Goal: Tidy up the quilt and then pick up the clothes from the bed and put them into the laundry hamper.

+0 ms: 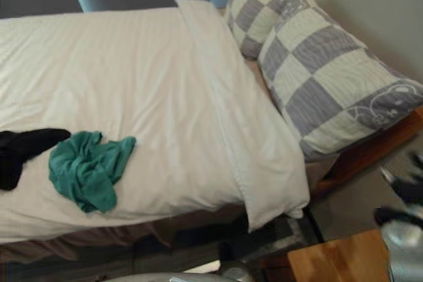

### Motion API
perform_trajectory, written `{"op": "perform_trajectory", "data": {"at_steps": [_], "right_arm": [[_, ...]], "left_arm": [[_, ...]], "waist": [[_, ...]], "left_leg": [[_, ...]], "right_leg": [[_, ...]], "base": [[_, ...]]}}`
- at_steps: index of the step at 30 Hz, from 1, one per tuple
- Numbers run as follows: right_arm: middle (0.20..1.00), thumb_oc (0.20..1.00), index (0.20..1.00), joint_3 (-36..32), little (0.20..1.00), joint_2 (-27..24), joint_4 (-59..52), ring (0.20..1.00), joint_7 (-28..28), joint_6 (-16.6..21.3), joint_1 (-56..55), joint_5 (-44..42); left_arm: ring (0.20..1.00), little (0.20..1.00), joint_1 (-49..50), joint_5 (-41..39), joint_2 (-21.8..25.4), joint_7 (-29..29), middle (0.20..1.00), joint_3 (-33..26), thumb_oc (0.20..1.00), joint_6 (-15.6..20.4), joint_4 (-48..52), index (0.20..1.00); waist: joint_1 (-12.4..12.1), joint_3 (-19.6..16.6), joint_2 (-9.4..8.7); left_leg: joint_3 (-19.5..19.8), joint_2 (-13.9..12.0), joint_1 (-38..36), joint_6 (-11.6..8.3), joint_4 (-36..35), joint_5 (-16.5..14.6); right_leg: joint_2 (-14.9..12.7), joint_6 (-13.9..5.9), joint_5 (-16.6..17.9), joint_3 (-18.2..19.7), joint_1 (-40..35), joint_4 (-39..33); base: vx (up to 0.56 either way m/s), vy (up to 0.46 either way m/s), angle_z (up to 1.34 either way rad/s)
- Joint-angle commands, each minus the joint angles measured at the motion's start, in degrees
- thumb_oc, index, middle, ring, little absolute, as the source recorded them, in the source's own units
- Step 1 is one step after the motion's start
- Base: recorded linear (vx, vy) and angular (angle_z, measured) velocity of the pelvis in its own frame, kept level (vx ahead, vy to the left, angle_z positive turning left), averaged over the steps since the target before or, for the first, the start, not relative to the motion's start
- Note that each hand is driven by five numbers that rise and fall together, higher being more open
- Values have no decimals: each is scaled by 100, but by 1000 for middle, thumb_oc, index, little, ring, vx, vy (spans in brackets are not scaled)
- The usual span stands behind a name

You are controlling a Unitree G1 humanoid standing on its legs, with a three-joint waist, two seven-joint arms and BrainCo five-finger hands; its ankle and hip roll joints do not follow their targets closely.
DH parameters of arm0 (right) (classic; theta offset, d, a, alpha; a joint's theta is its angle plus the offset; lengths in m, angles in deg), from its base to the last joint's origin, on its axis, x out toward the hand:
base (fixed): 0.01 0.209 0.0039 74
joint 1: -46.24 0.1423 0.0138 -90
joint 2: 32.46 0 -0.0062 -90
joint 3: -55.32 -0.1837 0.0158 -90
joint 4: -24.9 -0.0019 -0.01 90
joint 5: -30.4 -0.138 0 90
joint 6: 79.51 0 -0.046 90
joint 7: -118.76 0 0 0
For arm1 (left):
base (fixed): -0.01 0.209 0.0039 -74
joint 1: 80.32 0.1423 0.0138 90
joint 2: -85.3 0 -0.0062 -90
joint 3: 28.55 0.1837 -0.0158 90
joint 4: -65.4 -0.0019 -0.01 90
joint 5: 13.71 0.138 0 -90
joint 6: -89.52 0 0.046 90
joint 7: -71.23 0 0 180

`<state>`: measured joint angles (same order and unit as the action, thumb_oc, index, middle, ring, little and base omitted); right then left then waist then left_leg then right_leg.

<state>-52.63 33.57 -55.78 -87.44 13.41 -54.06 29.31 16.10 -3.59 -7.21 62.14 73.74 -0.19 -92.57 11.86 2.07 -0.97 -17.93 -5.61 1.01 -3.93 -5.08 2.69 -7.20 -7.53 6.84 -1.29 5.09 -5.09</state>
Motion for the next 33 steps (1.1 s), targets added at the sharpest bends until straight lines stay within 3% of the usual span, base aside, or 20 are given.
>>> {"op": "perform_trajectory", "data": {"at_steps": [1, 3, 4, 6, 9, 14, 18, 20, 21, 22, 23, 24, 29, 31, 33], "right_arm": [[200, 200, 200, -105, 200, -283, 291, 200, 64, 345, 1124, -370], [200, 200, 200, 137, 200, -314, 350, 200, 72, 397, 1451, -477], [200, 200, 200, 847, 200, -358, 640, 200, 82, 582, 2480, -878], [200, 200, 200, 1067, 200, -298, 662, 200, 188, 679, 2766, -1134], [200, 200, 200, 1192, 200, 199, 700, 200, 339, 953, 2900, -1661], [200, 200, 200, 1234, 200, 1040, 1332, 200, 790, 1276, 2570, -2713], [200, 200, 200, 1607, 200, 1762, 3632, 200, 1091, 864, 2036, -2763], [200, 200, 200, 1724, 200, 2018, 4694, 200, 1270, 541, 1822, -2649], [200, 200, 200, 1724, 200, 2018, 4699, 200, 1272, 544, 1825, -2650], [200, 200, 200, 1856, 200, 2194, 5701, 200, 1448, 174, 1527, -2222], [341, 341, 341, 1895, 341, 2251, 5885, 341, 1473, 76, 1411, -2057], [1000, 1000, 1000, 1923, 1000, 2289, 6062, 1000, 1490, -40, 1272, -1864], [1000, 1000, 1000, 1883, 1000, 2352, 6448, 1000, 1495, -226, 803, -1326], [1000, 1000, 1000, 2378, 1000, 2275, 6442, 1000, 1553, -323, 860, -418], [1000, 1000, 1000, 2676, 1000, 2121, 6202, 1000, 1577, -278, 980, 43]], "left_arm": [[1000, 1000, -659, -29, 244, -61, 1000, -2, 1000, 24, -196, 1000], [1000, 1000, -742, -87, 248, -91, 1000, 112, 1000, 50, -147, 1000], [1000, 1000, -984, -379, 275, -206, 1000, 363, 1000, 140, 24, 1000], [1000, 1000, -1046, -481, 328, -200, 1000, 432, 1000, 178, 110, 1000], [1000, 1000, -1009, -569, 411, -256, 1000, 399, 1000, 213, 150, 1000], [1000, 1000, -896, -663, 493, -235, 1000, 285, 1000, 235, 253, 1000], [1000, 1000, -1094, -745, 496, -253, 1000, 235, 1000, 169, 112, 1000], [1000, 1000, -1235, -753, 461, -262, 1000, 272, 1000, 135, -17, 1000], [1000, 1000, -1236, -753, 461, -262, 1000, 271, 1000, 136, -18, 1000], [1000, 1000, -1334, -713, 389, -274, 1000, 380, 1000, 123, -112, 1000], [1000, 1000, -1354, -720, 358, -292, 1000, 422, 1000, 114, -111, 1000], [1000, 1000, -1394, -683, 296, -299, 1000, 491, 1000, 101, -114, 1000], [1000, 1000, -1250, -536, 303, -259, 1000, 551, 1000, 169, 54, 1000], [1000, 1000, -1282, -582, 378, -227, 1000, 468, 1000, 222, 221, 1000], [1000, 1000, -1279, -643, 430, -213, 1000, 404, 1000, 287, 284, 1000]], "waist": [[-264, 730, -85], [-309, 859, -40], [-416, 1421, 74], [-473, 1660, 114], [-548, 1885, 291], [-581, 2057, 413], [-513, 2087, 375], [-468, 2022, 343], [-466, 2030, 342], [-399, 1873, 318], [-377, 1806, 313], [-347, 1719, 293], [-324, 1349, 278], [-451, 1312, 204], [-653, 1378, 69]], "left_leg": [[28, -309, -172, -275, 8, -247], [56, -305, -86, -279, 8, -207], [114, -315, 391, -266, 338, -117], [160, -327, 813, -287, 848, -264], [187, -413, 1700, -310, 1522, -410], [291, -561, 2375, -217, 2272, -664], [448, -552, 2352, -134, 2617, -882], [460, -492, 2140, -142, 2391, -863], [459, -490, 2129, -142, 2385, -861], [443, -382, 1593, -191, 1877, -740], [457, -323, 1372, -190, 1696, -736], [438, -292, 1136, -201, 1458, -680], [384, -110, 408, -197, 803, -493], [619, 33, 462, -220, 1386, -658], [1210, 18, 686, -459, 2249, -589]], "right_leg": [[-172, -329, -536, 85, -164, 73], [-166, -315, -559, 109, -48, 135], [-124, -229, -706, 218, 582, 774], [-114, -180, -811, 235, 904, 1095], [-157, -144, -915, 230, 1793, 1760], [-127, -36, -1156, 288, 2463, 2530], [-164, 19, -1300, 236, 2398, 2872], [-189, 0, -1279, 202, 2184, 2675], [-190, -1, -1278, 201, 2174, 2671], [-203, -62, -1167, 95, 1637, 2225], [-202, -80, -1142, 62, 1403, 2012], [-189, -101, -1091, 3, 1159, 1760], [-273, -191, -828, -224, 252, 866], [-436, -215, -647, -192, -141, 472], [-565, -178, -597, -142, -319, 321]], "base": [[-116, -38, 16], [-205, -44, 17], [-329, -68, 8], [-277, -92, -5], [-189, -73, 25], [-88, -26, -1], [15, 13, 5], [88, 26, 6], [164, 47, 10], [200, 43, 7], [265, 48, 10], [218, 6, 25], [145, 32, 22], [49, 172, 11], [-35, 220, -1]]}}
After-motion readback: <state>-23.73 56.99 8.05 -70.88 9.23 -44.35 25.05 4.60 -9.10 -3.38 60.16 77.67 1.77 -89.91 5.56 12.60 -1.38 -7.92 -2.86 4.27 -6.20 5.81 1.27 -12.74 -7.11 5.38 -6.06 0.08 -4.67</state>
